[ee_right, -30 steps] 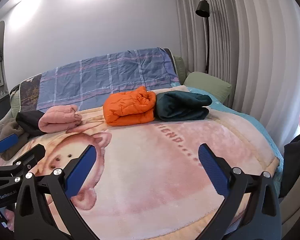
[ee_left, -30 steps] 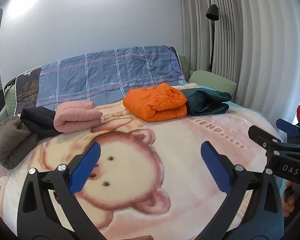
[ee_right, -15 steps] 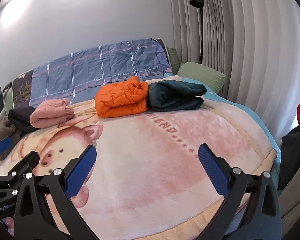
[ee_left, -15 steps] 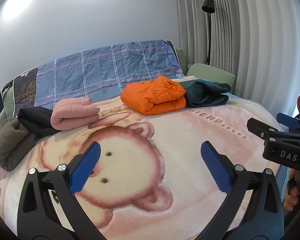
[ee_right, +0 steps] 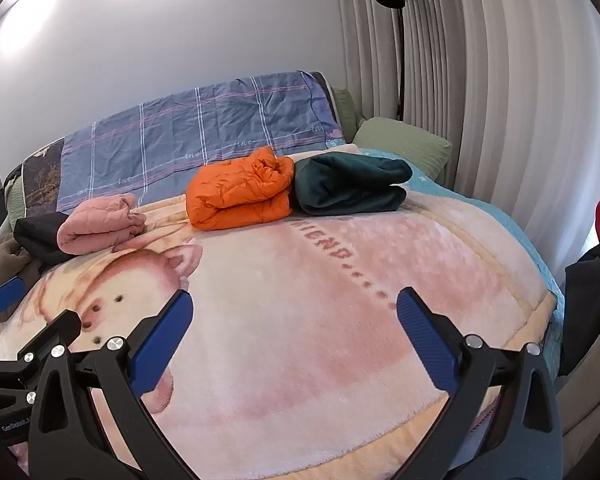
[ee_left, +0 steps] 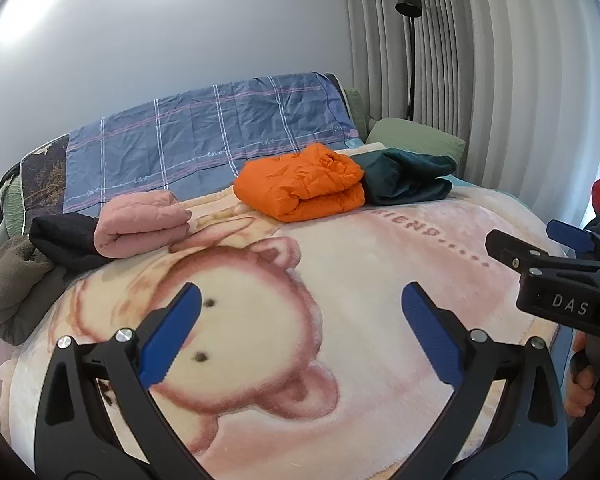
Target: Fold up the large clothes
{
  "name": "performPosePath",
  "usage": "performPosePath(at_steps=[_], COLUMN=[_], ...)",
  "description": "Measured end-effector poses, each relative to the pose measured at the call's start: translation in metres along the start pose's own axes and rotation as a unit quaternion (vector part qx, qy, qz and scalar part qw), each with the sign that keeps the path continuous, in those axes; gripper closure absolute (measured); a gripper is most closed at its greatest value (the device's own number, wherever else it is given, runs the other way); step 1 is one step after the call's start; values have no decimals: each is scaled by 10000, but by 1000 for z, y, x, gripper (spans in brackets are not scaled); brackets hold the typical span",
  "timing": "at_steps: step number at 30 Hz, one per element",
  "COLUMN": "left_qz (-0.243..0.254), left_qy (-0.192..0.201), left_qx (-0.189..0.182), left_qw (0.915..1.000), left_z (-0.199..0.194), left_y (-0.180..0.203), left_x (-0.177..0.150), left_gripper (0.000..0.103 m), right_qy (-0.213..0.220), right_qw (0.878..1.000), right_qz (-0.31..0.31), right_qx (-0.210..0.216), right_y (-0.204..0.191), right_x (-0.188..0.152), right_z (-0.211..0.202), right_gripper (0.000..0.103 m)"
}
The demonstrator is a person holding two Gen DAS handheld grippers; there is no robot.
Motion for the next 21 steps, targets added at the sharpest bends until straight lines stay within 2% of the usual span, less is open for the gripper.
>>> performPosePath(at_steps=[21], left_qz=[-53], left_qy=[-212], left_qx=[56], left_qw=[9997], left_z=[5], left_y=[-3], left_x=[-2], left_gripper=[2], right_qy=[-81], right_qw=[10000], right_qz=[-18], right_qx=[-3], right_y=[-1], right_x=[-2], right_z=[5], right_gripper=[1])
Point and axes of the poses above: each gripper's, at about its wrist camera, not at the fingertips, and z roughly the way its jaws point, y to its right, x to its top, the point moved 2 cm from there along z, roughly the way its jaws point, and after that the axes turned 1 degree about -y, right-handed, at the moved point
